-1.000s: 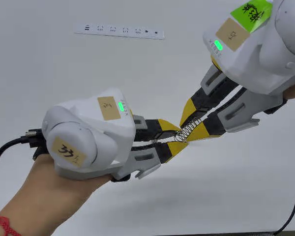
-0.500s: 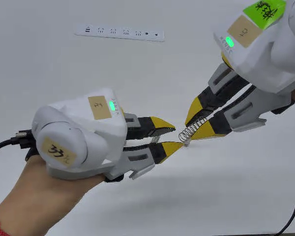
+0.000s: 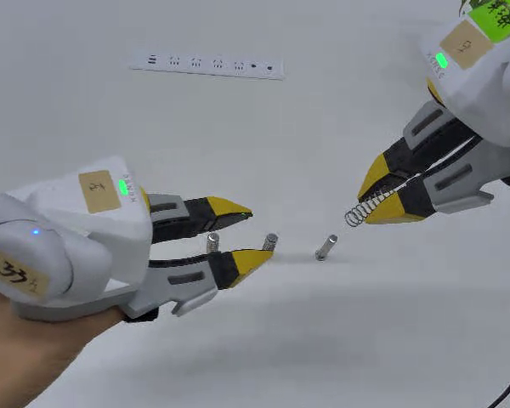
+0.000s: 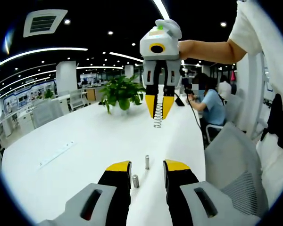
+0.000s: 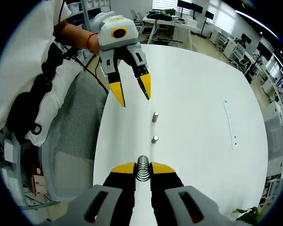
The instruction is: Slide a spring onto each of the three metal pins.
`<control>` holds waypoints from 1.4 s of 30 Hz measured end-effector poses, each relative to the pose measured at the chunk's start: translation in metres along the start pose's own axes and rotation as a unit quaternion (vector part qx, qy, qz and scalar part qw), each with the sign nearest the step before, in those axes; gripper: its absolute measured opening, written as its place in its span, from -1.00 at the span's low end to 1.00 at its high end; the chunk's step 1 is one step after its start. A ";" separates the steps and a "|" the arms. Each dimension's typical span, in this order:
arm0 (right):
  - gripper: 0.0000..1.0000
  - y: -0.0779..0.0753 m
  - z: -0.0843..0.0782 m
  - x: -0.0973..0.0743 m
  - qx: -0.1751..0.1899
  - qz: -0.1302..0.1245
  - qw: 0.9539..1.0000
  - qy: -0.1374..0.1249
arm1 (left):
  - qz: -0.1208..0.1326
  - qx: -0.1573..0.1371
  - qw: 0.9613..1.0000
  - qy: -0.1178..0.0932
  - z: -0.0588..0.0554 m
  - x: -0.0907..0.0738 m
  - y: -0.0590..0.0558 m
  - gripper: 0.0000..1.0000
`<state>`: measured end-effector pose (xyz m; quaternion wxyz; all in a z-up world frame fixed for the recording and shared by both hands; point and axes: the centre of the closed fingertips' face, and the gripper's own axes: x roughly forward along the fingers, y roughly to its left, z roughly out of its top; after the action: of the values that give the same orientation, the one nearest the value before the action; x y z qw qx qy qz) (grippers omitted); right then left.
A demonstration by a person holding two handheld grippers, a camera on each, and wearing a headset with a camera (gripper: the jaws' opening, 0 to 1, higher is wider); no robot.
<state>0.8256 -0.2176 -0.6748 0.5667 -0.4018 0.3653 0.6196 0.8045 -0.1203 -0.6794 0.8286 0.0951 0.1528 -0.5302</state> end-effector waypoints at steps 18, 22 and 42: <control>-0.76 -0.017 -0.040 0.041 0.051 -0.004 0.998 0.023 | 0.036 -0.018 0.999 0.014 -0.027 -0.027 0.030 0.14; -0.76 -0.022 -0.051 0.054 0.050 -0.008 0.998 0.039 | 0.042 -0.031 0.999 0.012 -0.032 -0.031 0.035 0.35; -0.76 -0.028 -0.060 0.091 0.059 -0.004 0.997 0.058 | 0.042 -0.049 0.998 0.009 -0.039 -0.030 0.032 0.79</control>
<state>0.8558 -0.2327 -0.7825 0.5692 -0.4046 0.4320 0.5707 0.8157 -0.0690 -0.7053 0.8524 0.0651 0.1817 -0.4859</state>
